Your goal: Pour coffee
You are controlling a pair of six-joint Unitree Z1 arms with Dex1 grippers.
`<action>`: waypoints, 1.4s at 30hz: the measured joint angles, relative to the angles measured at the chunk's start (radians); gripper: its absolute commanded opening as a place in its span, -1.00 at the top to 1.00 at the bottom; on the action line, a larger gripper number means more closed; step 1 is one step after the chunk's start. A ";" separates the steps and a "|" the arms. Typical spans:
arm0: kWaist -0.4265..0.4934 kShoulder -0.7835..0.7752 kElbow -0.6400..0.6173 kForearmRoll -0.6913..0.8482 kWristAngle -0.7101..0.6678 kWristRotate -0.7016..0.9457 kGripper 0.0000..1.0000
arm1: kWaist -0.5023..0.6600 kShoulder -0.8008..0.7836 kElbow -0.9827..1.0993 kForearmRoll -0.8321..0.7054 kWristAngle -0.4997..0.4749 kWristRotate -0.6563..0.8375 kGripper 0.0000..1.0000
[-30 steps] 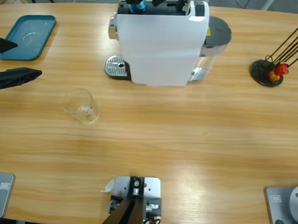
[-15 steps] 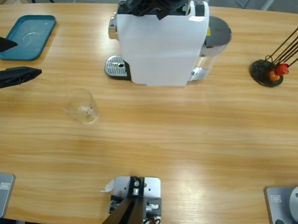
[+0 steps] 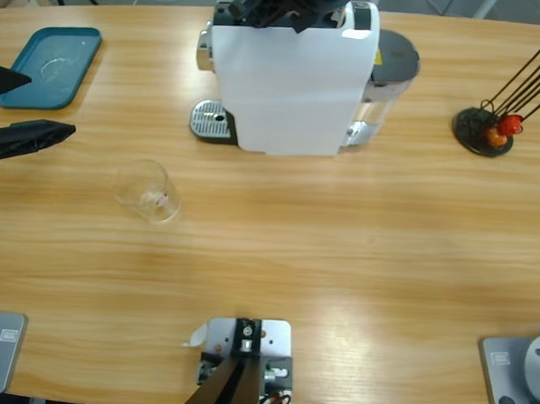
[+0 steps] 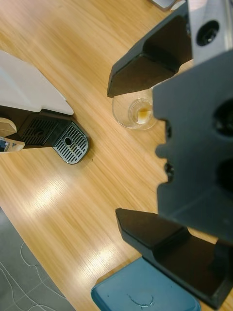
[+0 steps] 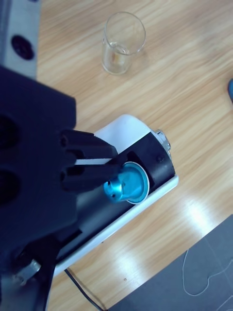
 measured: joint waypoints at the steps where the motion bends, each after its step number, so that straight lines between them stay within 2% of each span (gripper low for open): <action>1: 0.000 0.000 0.000 0.000 0.000 0.000 -1.00 | 0.000 -0.002 0.002 -0.002 0.000 0.000 1.00; 26: 0.000 0.000 0.006 -0.002 0.000 0.000 -1.00 | 0.000 -0.022 -0.061 -0.014 -0.020 0.000 1.00; 42: 0.000 0.000 0.011 -0.002 0.000 0.000 -1.00 | 0.000 0.025 -0.067 -0.015 -0.031 0.000 1.00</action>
